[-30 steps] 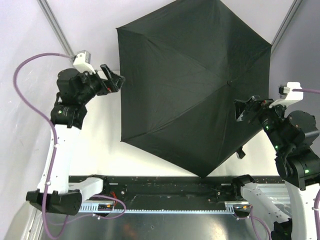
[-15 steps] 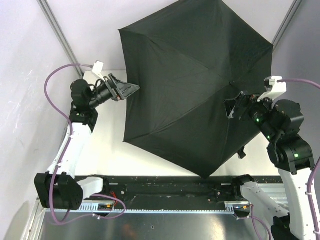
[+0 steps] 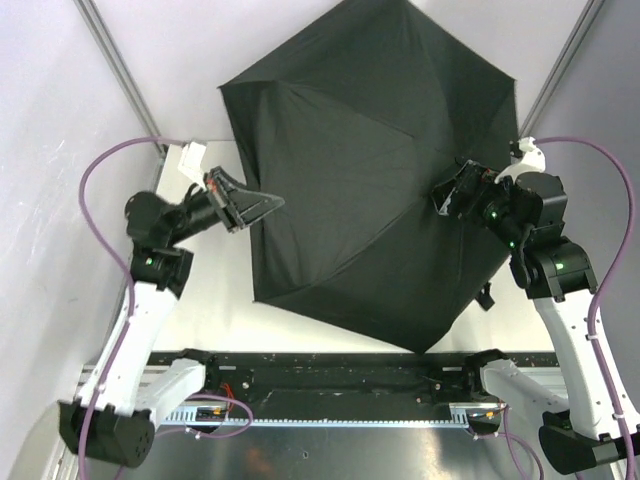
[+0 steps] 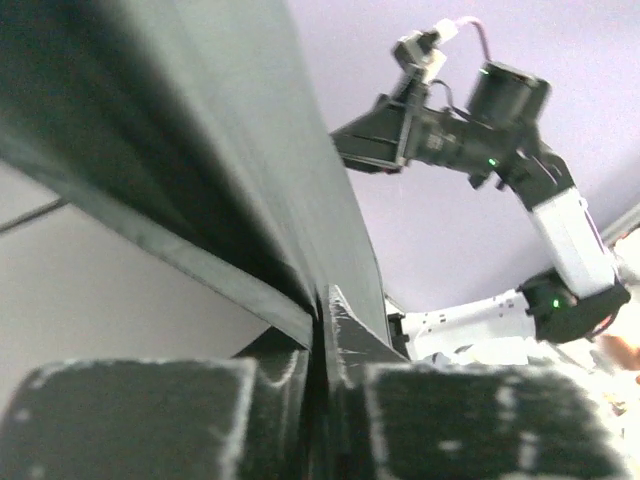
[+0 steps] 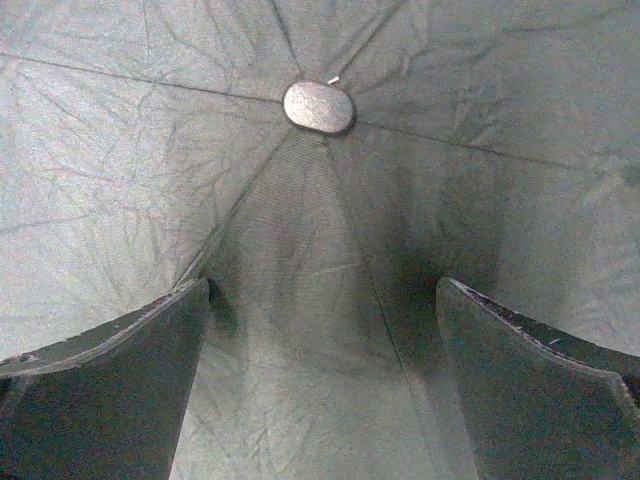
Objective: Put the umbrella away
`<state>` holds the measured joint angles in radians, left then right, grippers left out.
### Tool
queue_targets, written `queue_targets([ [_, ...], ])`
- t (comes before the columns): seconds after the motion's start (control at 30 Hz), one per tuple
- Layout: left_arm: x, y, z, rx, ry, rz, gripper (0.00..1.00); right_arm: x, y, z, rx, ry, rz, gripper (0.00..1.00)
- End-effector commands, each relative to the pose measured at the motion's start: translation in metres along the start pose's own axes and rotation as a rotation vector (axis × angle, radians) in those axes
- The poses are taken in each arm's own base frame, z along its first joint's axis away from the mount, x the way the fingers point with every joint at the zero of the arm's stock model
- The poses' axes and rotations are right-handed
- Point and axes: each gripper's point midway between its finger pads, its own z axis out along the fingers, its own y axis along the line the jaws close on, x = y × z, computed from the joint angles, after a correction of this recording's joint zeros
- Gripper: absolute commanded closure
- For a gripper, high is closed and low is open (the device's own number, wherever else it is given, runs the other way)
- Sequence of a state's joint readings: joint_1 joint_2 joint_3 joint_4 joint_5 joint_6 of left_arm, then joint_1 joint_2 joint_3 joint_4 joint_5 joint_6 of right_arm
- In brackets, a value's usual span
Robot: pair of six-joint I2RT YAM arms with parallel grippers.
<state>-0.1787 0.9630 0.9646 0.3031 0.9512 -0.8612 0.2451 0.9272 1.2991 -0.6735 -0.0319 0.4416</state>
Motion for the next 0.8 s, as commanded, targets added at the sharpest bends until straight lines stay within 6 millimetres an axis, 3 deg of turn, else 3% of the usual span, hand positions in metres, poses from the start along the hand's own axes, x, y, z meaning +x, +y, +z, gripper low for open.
queue_targets([
  [0.0,0.000,-0.079,-0.026,0.155,-0.040,0.210,0.97,0.002,0.017,0.009,-0.093,0.012,0.014,0.01],
  [0.1,0.003,-0.113,-0.041,0.202,-0.074,0.246,1.00,0.006,0.035,0.009,-0.209,0.021,-0.031,0.01],
  [0.23,0.008,-0.163,-0.064,0.292,-0.134,0.302,1.00,0.012,0.076,0.010,-0.433,0.015,-0.122,0.01],
  [0.33,0.004,-0.177,-0.073,0.301,-0.193,0.230,1.00,0.011,0.094,0.020,-0.483,-0.007,-0.134,0.01],
  [0.47,-0.004,-0.175,-0.066,0.302,-0.226,0.112,1.00,0.000,0.105,0.048,-0.488,-0.045,-0.057,0.01],
  [0.57,-0.015,-0.166,-0.052,0.283,-0.274,0.065,1.00,-0.003,0.112,0.081,-0.516,0.016,0.026,0.01],
  [0.63,-0.025,-0.155,-0.038,0.245,-0.306,0.047,1.00,-0.016,0.117,0.095,-0.543,0.058,0.053,0.01],
  [0.7,-0.038,-0.140,-0.024,0.186,-0.346,0.039,1.00,-0.033,0.104,0.107,-0.493,0.079,0.062,0.01],
  [0.77,-0.058,-0.117,-0.013,0.086,-0.427,0.038,1.00,-0.061,0.066,0.114,-0.328,0.050,0.079,0.01],
])
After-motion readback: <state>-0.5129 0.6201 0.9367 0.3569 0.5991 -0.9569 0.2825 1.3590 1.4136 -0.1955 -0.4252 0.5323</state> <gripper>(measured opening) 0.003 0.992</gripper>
